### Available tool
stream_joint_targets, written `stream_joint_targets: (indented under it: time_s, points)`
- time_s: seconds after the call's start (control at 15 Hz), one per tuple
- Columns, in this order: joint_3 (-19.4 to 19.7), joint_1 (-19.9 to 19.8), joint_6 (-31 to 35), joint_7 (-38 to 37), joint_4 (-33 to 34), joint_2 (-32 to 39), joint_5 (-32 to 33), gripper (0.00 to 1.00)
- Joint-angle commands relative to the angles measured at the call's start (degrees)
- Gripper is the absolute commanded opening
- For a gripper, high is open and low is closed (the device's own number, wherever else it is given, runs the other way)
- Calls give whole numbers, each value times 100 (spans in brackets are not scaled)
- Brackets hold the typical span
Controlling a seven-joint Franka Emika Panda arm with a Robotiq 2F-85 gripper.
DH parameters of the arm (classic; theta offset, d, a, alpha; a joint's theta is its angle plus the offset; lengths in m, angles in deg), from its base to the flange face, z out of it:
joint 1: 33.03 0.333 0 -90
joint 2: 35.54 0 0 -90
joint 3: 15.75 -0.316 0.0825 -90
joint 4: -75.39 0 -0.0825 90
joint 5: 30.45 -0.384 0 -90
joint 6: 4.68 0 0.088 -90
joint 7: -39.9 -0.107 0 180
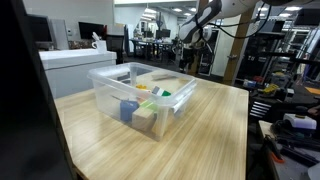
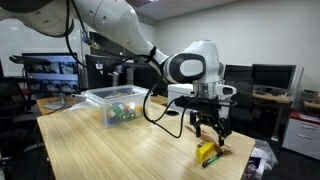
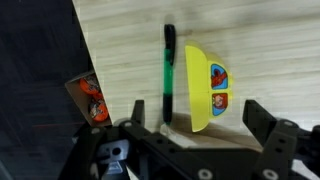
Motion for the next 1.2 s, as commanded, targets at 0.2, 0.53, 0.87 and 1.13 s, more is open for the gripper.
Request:
stream_joint_targets:
  time_s: [0.2, 0.53, 0.87, 1.13]
  points:
    - [-603, -602, -311, 352, 391, 241, -217, 100]
    - [-908, -842, -375, 842, 282, 416, -378, 100]
    - [-973, -943, -399, 982, 330, 621, -350, 75]
    - [-994, -932, -615, 890, 430, 609, -372, 50]
